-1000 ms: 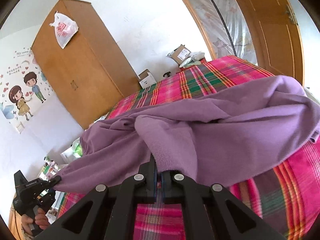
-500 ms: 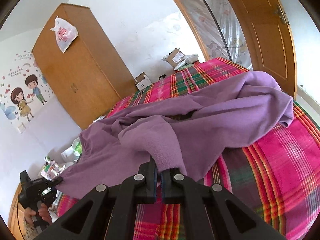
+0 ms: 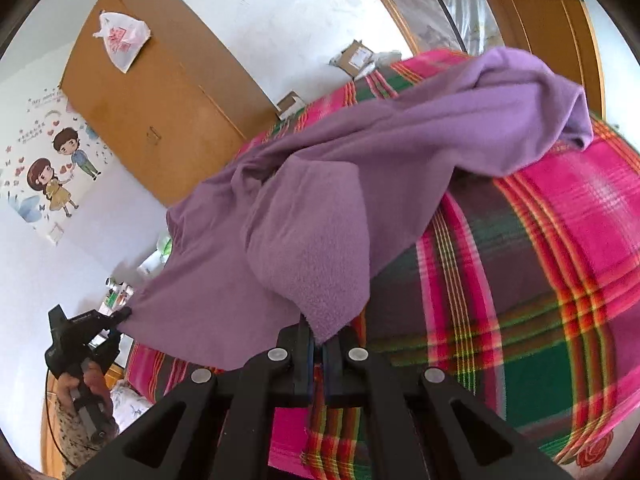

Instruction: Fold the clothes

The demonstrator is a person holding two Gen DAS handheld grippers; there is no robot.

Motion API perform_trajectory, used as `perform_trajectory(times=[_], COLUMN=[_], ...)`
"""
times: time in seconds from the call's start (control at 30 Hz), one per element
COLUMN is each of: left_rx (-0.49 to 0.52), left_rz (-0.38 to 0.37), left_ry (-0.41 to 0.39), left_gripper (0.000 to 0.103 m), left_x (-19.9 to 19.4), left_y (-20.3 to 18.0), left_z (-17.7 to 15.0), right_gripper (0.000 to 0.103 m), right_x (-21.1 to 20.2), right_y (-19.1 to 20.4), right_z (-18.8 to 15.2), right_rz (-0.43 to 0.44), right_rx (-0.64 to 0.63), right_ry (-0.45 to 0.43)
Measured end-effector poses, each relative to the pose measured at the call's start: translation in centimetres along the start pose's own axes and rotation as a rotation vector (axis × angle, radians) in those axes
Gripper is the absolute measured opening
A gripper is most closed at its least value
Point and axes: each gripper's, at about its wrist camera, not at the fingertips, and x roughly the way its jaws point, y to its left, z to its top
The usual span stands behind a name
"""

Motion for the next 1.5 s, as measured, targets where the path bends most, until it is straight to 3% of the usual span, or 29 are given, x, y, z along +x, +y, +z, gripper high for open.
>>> perform_trajectory(times=[0.17, 0.37, 0.67, 0.93, 1.07, 1.27, 1.37, 1.5], left_rx=[-0.015, -0.007, 0.031, 0.063, 0.124, 0.262, 0.368, 0.512], left_rz=[0.024, 0.034, 0.058, 0.077, 0.088, 0.069, 0.007, -0.108], left_ry=[0.012, 0.000, -0.004, 0.013, -0.015, -0.059, -0.018, 0.110], left_gripper=[0.011, 0.011, 0.011, 0.011, 0.021, 0.029, 0.031, 0.033], left_x=[0.4, 0.3, 0.0, 0.0, -1.1, -2.5, -1.7, 0.7], left_y=[0.5, 0.2, -0.5, -0.9, -1.7, -5.2, -7.9, -11.7], left_z=[0.0, 0.3, 0.3, 0.1, -0.2, -1.3, -2.5, -5.5], right_gripper=[0.004, 0.016, 0.017, 0.017, 0.018, 0.029, 0.033, 0.041], right_x=[-0.1, -1.1, -2.2, -4.4, -5.4, -6.7, -6.9, -6.4], right_y=[-0.2, -0.8, -1.8, -5.8, -8.0, -11.2, -12.9, -14.7], right_z=[0.7, 1.2, 1.5, 3.2, 4.9, 7.4, 8.6, 9.8], right_rz=[0.008, 0.007, 0.019, -0.101, -0.183, -0.210, -0.182, -0.144], right_rx=[-0.043, -0.082, -0.118, -0.036, 0.015, 0.087, 0.147, 0.220], right_ry=[0.017, 0.010, 0.028, -0.062, -0.133, -0.210, -0.230, -0.229])
